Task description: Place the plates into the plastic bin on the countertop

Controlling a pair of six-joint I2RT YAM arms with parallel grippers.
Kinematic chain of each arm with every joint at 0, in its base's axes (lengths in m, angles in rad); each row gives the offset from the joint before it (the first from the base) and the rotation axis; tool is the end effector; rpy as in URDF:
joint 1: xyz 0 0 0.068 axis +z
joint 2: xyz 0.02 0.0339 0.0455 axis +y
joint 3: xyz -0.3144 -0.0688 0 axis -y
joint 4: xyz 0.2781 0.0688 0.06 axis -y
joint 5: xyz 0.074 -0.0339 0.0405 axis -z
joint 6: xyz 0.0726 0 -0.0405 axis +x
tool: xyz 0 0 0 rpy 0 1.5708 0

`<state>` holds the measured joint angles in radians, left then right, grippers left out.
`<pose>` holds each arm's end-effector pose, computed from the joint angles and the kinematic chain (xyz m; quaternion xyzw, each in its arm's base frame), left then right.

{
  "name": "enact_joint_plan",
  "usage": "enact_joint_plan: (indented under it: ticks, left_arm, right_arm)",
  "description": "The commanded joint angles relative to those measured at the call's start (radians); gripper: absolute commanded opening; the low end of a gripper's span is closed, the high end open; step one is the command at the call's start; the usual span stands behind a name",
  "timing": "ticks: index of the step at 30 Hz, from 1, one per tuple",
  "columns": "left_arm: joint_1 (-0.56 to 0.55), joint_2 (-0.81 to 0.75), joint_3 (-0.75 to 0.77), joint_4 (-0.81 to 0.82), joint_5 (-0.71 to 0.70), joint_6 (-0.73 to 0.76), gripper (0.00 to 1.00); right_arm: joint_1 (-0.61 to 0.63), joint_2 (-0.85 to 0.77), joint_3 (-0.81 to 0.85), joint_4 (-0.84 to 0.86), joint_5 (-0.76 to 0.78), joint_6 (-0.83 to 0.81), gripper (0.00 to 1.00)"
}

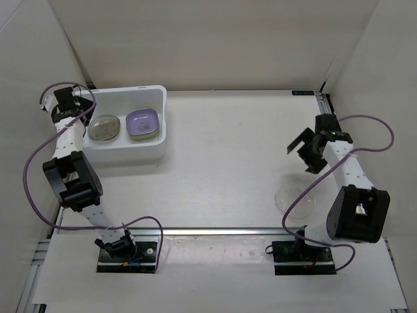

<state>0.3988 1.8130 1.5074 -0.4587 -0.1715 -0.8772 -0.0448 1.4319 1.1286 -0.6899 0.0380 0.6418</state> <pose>0.4410 0.1993 0.2916 -0.5728 0.7161 -0.0161 0.3985 0.3394 -0.0180 0.2763 0.3277 0.9007 0.0663 0.2775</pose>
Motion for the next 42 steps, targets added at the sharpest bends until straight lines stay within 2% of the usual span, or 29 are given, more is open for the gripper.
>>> enact_joint_plan:
  ticks: [1, 5, 7, 10, 14, 17, 25, 28, 31, 32, 35, 36, 38, 39, 42]
  left_arm:
    - [-0.058, -0.095, 0.077, 0.012, 0.073, 0.128, 0.99]
    - [-0.141, -0.122, 0.106, 0.005, 0.112, 0.275, 0.99]
    - [-0.195, -0.138, 0.103, 0.005, 0.098, 0.313, 0.99]
    - [-0.273, -0.159, 0.096, 0.005, 0.095, 0.365, 0.99]
    - [-0.340, -0.175, 0.083, 0.008, 0.079, 0.392, 0.99]
    - [-0.374, -0.169, 0.102, 0.005, 0.089, 0.414, 0.99]
    - [-0.449, -0.205, 0.126, 0.008, 0.115, 0.445, 0.99]
    - [-0.466, -0.224, 0.125, 0.011, 0.110, 0.446, 0.99]
    - [-0.479, -0.244, 0.117, 0.005, 0.110, 0.448, 0.99]
    - [-0.480, -0.248, 0.109, 0.005, 0.113, 0.445, 0.99]
    - [-0.495, -0.261, 0.094, 0.005, 0.159, 0.465, 0.99]
    - [-0.508, -0.267, 0.091, 0.008, 0.168, 0.475, 0.99]
    - [-0.523, -0.268, 0.085, 0.008, 0.251, 0.510, 0.99]
    - [-0.546, -0.270, 0.079, 0.011, 0.279, 0.526, 0.99]
    - [-0.586, -0.270, 0.042, 0.035, 0.414, 0.575, 0.99]
  right_arm:
    - [-0.088, -0.078, -0.097, -0.224, 0.110, 0.143, 0.99]
    - [-0.222, -0.214, -0.249, -0.243, 0.036, 0.205, 0.99]
    - [-0.269, -0.296, -0.296, -0.276, 0.090, 0.249, 0.99]
    - [-0.296, -0.367, -0.332, -0.310, 0.167, 0.278, 0.99]
    - [-0.308, -0.432, -0.414, -0.280, 0.165, 0.303, 0.99]
    - [-0.310, -0.421, -0.480, -0.224, 0.106, 0.309, 0.99]
    - [-0.308, -0.383, -0.593, -0.139, 0.091, 0.273, 0.99]
    - [-0.308, -0.361, -0.641, -0.056, 0.017, 0.248, 0.98]
    - [-0.308, -0.340, -0.690, 0.027, -0.067, 0.211, 0.93]
    - [-0.305, -0.334, -0.696, 0.045, -0.097, 0.205, 0.89]
    - [-0.306, -0.324, -0.716, 0.131, -0.169, 0.168, 0.69]
    - [-0.303, -0.321, -0.721, 0.168, -0.184, 0.159, 0.51]
    - [-0.303, -0.321, -0.719, 0.199, -0.222, 0.139, 0.35]
    - [-0.303, -0.321, -0.708, 0.217, -0.224, 0.128, 0.22]
    - [-0.299, -0.327, -0.693, 0.245, -0.247, 0.101, 0.02]
